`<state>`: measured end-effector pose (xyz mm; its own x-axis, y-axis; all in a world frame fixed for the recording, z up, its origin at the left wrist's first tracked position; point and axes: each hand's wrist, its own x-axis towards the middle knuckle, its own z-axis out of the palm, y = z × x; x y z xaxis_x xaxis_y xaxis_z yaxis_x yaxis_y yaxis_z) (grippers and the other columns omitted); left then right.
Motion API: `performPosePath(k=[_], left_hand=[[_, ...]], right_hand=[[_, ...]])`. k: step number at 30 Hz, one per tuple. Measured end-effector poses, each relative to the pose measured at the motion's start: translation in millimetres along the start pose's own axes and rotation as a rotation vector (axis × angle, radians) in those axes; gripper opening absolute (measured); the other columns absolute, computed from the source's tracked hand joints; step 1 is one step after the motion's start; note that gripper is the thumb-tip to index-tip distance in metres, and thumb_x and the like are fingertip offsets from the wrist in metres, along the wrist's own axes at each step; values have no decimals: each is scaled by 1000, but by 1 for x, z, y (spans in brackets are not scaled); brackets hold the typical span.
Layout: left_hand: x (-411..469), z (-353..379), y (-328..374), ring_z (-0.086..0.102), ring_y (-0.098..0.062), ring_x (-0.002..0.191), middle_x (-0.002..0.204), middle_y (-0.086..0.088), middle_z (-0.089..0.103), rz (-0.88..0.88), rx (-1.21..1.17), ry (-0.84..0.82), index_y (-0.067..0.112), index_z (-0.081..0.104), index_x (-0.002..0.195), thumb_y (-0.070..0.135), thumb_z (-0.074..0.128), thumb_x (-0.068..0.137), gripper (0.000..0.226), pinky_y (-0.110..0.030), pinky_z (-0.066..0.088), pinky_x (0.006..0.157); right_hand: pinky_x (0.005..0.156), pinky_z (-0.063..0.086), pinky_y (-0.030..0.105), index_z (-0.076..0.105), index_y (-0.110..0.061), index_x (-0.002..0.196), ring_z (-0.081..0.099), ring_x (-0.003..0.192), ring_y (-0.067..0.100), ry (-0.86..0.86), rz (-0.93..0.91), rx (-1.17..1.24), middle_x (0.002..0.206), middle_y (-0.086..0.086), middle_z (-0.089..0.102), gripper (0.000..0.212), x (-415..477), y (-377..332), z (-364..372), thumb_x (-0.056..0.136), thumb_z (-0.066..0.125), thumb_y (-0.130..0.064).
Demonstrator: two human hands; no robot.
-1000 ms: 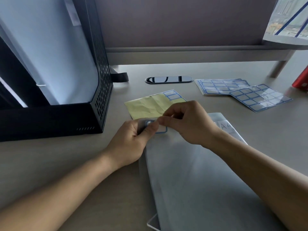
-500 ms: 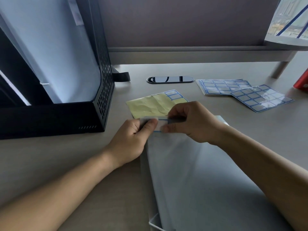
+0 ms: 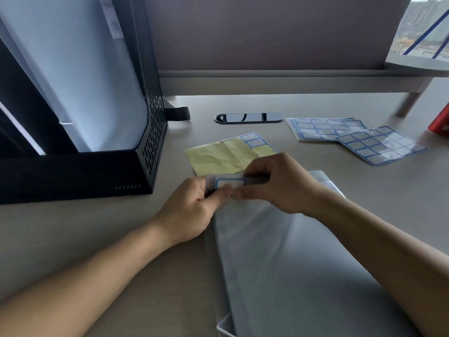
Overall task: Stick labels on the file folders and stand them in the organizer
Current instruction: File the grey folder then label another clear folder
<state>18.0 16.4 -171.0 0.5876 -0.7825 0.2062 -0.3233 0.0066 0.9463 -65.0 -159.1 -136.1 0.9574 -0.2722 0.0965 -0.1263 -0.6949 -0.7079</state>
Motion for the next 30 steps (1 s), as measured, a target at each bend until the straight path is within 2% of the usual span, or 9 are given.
performPosePath(k=[3, 6, 10, 12, 18, 21, 26, 28, 30], left_hand=[[-1, 3, 1, 65, -18, 85, 92, -19, 72, 2, -49, 66, 16, 76, 89, 32, 55, 94, 26, -34, 49, 81], [1, 5, 5, 67, -7, 77, 78, 0, 75, -5, -16, 130, 15, 76, 81, 24, 58, 96, 25, -23, 48, 71], [3, 1, 1, 68, -26, 86, 88, -18, 73, -18, -22, 106, 10, 75, 90, 28, 54, 99, 29, -38, 47, 80], [3, -1, 0, 58, -25, 82, 91, -32, 65, -10, -25, 88, 6, 72, 90, 36, 54, 95, 35, -39, 41, 78], [4, -5, 0, 45, -26, 85, 88, -11, 50, -12, -116, -36, -20, 50, 93, 56, 55, 91, 76, -41, 35, 80], [3, -5, -2, 63, -21, 93, 94, -9, 69, -49, -198, -68, 0, 69, 95, 26, 54, 94, 30, -32, 47, 85], [3, -7, -2, 65, -17, 96, 100, -14, 73, -54, -114, -33, 6, 72, 99, 23, 55, 89, 26, -33, 47, 90], [3, -7, -1, 66, -14, 96, 99, -6, 74, -57, -87, -25, 11, 74, 99, 22, 55, 90, 24, -28, 48, 89], [2, -6, 0, 66, -16, 97, 100, -6, 73, -73, -112, -35, 7, 73, 101, 23, 54, 90, 27, -30, 49, 91]], right_hand=[[66, 34, 25, 67, -22, 70, 45, 61, 9, 52, -2, 10, 57, -15, 56, 36, -2, 0, 4, 60, 87, -49], [70, 45, 34, 70, -22, 75, 54, 68, 11, 23, -22, 25, 68, -8, 65, 39, -2, -3, 3, 57, 85, -53], [80, 56, 46, 74, -34, 85, 68, 88, 28, -85, -6, 140, 87, -2, 74, 38, -2, -5, 0, 61, 72, -63], [75, 56, 48, 76, -32, 85, 66, 80, 30, -61, -20, 166, 88, 4, 75, 22, 0, -4, 2, 76, 72, -52], [67, 42, 33, 79, -30, 84, 51, 72, 14, -44, 11, 283, 93, 20, 71, 6, 0, -3, 1, 86, 74, -32], [61, 37, 30, 79, -27, 80, 46, 67, 14, 0, -8, 262, 86, 25, 66, 8, 0, -3, 3, 87, 74, -29], [66, 44, 25, 75, -27, 78, 55, 67, 5, -96, -20, 184, 76, -3, 69, 9, -2, -5, -3, 86, 74, -33], [62, 41, 16, 71, -31, 79, 51, 64, 2, -152, -22, 125, 71, -13, 63, 13, -3, -4, -5, 77, 81, -40], [68, 42, 21, 68, -36, 78, 52, 66, 4, -115, -22, 61, 70, -16, 61, 22, -1, -1, -3, 68, 87, -43]])
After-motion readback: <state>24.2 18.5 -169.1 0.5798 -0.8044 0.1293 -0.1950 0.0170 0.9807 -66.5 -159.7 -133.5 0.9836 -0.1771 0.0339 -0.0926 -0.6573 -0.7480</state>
